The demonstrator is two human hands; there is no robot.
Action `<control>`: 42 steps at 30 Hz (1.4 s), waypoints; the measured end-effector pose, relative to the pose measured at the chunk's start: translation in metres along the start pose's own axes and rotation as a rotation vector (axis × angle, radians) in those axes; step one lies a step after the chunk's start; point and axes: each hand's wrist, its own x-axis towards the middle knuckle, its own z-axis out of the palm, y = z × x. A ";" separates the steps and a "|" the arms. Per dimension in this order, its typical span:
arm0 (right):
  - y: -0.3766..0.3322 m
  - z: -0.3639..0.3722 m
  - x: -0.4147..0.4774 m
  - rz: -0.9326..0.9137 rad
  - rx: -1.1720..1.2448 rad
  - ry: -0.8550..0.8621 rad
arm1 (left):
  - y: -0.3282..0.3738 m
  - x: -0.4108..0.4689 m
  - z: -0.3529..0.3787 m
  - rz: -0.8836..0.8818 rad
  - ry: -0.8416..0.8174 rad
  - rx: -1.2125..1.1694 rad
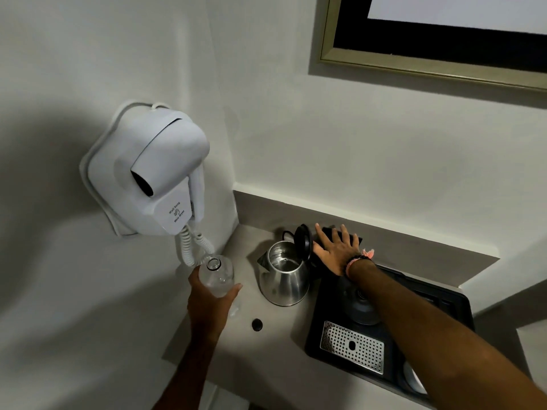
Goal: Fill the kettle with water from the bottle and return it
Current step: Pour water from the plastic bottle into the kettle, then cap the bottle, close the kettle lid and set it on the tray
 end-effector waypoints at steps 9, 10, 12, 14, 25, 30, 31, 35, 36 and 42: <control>0.000 0.003 0.004 -0.002 0.024 -0.017 | -0.014 0.000 -0.002 -0.021 -0.013 0.056; 0.000 0.003 0.004 -0.001 0.027 -0.015 | -0.014 -0.002 -0.003 -0.018 -0.017 0.069; 0.001 0.004 0.004 0.001 0.031 -0.014 | -0.018 -0.009 -0.004 0.002 -0.024 0.084; 0.001 0.004 0.005 0.005 0.040 -0.013 | -0.030 -0.024 -0.003 0.074 -0.011 0.114; 0.003 0.010 0.011 -0.021 0.032 -0.002 | -0.065 -0.066 0.062 0.283 -0.468 0.511; 0.006 0.016 0.014 0.000 0.044 -0.003 | -0.071 -0.056 0.074 0.291 -0.531 0.590; 0.006 0.017 0.015 0.003 0.046 -0.005 | -0.077 -0.055 0.076 0.320 -0.524 0.597; 0.007 0.016 0.014 0.007 0.049 -0.016 | -0.070 -0.061 0.070 0.412 -0.460 0.535; 0.006 0.016 0.014 0.001 0.044 -0.017 | -0.060 -0.062 0.065 0.407 -0.444 0.519; 0.002 0.009 0.009 0.000 0.036 -0.034 | 0.021 -0.060 0.020 0.662 -0.115 0.239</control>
